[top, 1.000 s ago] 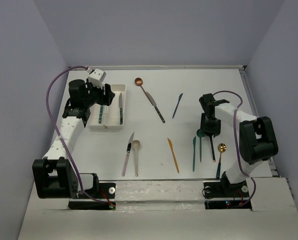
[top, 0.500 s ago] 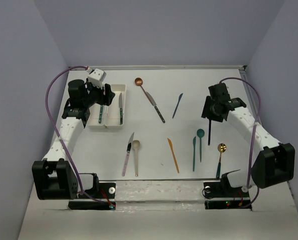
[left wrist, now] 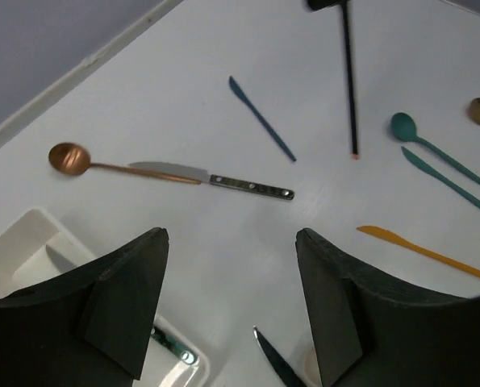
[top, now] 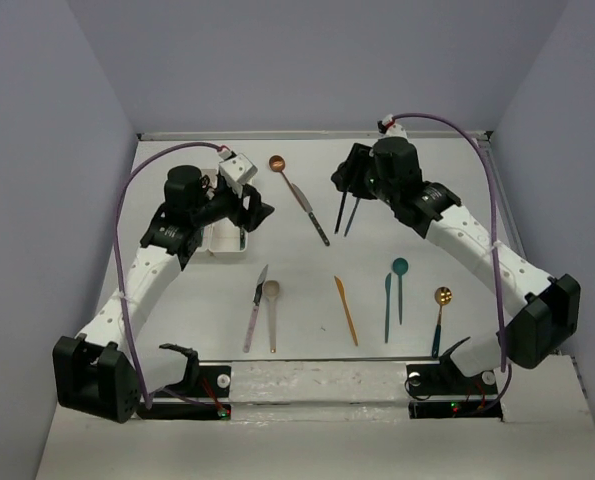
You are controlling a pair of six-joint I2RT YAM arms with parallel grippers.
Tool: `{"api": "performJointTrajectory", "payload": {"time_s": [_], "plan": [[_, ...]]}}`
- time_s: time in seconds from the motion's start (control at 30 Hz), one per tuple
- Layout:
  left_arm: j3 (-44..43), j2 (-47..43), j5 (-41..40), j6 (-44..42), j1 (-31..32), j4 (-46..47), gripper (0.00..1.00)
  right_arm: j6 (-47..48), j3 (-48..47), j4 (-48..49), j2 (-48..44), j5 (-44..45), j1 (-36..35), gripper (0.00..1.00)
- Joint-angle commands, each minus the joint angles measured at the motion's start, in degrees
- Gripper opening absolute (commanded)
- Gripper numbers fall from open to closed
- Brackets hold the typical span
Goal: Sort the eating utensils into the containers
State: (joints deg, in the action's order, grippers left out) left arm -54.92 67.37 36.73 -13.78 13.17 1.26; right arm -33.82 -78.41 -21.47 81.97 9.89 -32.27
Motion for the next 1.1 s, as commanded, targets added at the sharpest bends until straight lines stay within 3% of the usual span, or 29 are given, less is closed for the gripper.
{"api": "performJointTrajectory", "payload": {"time_s": [0.0, 0.13, 0.63, 0.8, 0.97, 1.07], "plan": [[1.9, -6.3, 0.1, -2.0, 7.4, 3.8, 0.79, -5.4, -5.0, 13.7, 4.8, -1.2, -3.5, 0.15], [4.0, -6.2, -10.3, -2.8, 12.1, 8.8, 0.82, -6.8, -7.6, 16.6, 8.3, -1.6, -6.3, 0.15], [4.7, 0.4, -18.5, -3.4, 14.9, 13.5, 0.79, -10.0, -11.9, 20.2, 14.8, -8.3, -10.3, 0.15], [5.3, 1.0, -21.8, -3.0, 15.0, 15.4, 0.65, -10.2, -12.3, 20.5, 15.9, -9.4, -11.3, 0.15], [6.0, 1.0, -22.1, -2.5, 15.0, 16.4, 0.37, -10.8, -12.3, 20.9, 16.7, -9.5, -11.3, 0.15], [6.1, 1.2, -22.1, -2.0, 15.0, 16.2, 0.29, -11.4, -12.0, 22.9, 17.3, -11.6, -11.3, 0.15]]}}
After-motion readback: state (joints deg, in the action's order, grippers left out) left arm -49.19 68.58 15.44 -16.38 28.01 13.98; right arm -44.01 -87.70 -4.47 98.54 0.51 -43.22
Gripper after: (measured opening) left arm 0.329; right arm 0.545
